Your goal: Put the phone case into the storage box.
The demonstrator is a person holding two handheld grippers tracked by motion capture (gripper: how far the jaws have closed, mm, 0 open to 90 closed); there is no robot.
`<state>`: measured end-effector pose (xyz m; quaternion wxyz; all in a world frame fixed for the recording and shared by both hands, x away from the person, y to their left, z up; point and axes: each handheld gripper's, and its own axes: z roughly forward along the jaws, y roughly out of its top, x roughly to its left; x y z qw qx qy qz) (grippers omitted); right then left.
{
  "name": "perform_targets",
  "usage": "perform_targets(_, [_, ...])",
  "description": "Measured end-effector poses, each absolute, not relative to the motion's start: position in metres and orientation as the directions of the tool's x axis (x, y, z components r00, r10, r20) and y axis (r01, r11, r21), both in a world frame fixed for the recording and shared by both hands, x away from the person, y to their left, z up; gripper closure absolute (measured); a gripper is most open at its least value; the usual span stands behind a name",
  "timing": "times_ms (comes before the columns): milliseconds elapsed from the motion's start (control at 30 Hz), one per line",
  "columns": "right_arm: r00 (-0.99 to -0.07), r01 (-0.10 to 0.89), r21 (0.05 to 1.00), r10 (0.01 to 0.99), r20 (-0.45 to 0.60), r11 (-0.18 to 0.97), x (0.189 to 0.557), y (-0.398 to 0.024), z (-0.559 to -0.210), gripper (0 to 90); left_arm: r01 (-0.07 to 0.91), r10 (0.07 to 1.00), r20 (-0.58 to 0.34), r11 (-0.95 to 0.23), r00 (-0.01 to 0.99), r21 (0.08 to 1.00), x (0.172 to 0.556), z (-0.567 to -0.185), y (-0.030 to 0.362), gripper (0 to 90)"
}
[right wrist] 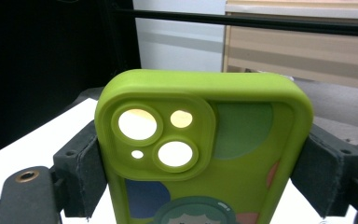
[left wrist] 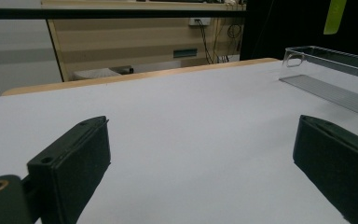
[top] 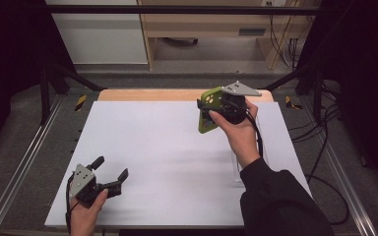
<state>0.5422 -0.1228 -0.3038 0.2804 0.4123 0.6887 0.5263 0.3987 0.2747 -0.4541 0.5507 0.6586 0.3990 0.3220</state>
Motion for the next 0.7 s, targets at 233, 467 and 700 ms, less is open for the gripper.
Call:
perform_targets(233, [-0.477,0.275,0.955,0.878,0.039,0.107,0.554,-0.133,-0.289,16.4,0.174,0.879,-0.023,-0.068,0.476,0.982,0.4,-0.455,0.275,3.5])
perform_targets(467, [-0.448,0.27,0.958,0.893,0.035,0.097,0.564,-0.144,-0.278,16.4,0.175,0.874,-0.023,-0.071,0.485,0.982,0.401,-0.456,0.274,3.5])
perform_targets(700, [-0.413,0.272,0.958,0.91,0.035,0.087,0.574,-0.159,-0.276,16.4,0.172,0.873,-0.006,-0.09,0.488,0.981,0.401,-0.456,0.272,3.5])
